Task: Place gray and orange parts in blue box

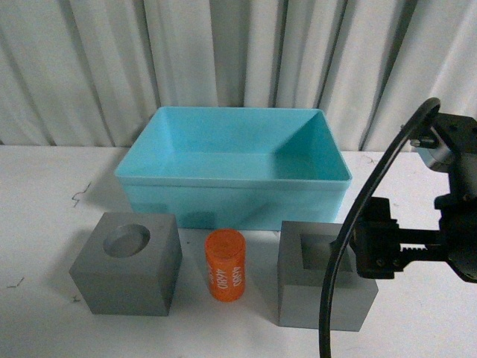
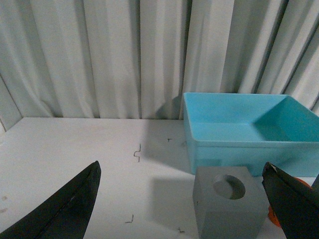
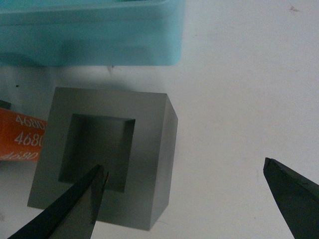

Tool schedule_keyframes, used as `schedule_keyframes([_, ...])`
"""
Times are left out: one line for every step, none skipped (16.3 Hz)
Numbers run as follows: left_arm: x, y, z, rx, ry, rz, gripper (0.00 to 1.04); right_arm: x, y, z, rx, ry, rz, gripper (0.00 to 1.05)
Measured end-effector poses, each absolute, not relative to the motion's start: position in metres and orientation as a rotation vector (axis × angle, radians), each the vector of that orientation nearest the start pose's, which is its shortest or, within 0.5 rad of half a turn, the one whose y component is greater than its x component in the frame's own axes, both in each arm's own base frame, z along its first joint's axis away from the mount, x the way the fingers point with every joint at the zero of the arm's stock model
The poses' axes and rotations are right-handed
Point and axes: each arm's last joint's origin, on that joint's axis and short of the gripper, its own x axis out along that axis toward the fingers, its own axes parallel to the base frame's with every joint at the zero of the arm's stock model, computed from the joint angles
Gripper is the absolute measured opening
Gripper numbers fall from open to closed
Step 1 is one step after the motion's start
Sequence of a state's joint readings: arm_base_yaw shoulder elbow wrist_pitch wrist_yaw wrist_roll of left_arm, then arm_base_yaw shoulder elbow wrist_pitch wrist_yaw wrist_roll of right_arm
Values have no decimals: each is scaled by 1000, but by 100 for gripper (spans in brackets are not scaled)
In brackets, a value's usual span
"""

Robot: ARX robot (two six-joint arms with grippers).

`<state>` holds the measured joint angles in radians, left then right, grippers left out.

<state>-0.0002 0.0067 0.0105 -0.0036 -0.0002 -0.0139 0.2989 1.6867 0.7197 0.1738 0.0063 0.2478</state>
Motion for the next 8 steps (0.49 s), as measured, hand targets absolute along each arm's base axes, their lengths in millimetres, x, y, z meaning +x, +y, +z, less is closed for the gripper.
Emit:
schedule_keyframes([97,0,166,-14,0,0,98,298,92,125,117,825,172,98])
schedule_keyframes([97,0,166,-14,0,0,98,302,94,121,130,842,163,98])
schedule_keyframes([97,0,166,-14,0,0,98,305,95,116,134,858,158,98])
schedule_keyframes([97,0,166,-14,0,0,98,308,98,112,143,875,154,98])
schedule_keyframes([97,0,166,-14,-1,0,98,311,101,110,141,880,158,98])
schedule_keyframes([97,0,166,-14,0,0,98,317,105,106,148,887,160,98])
schedule_keyframes([97,0,166,-14,0,0,98,320,109,103,151,897,164,98])
schedule_keyframes([97,0,166,-14,0,0,98,321,112,100,148,910,168,98])
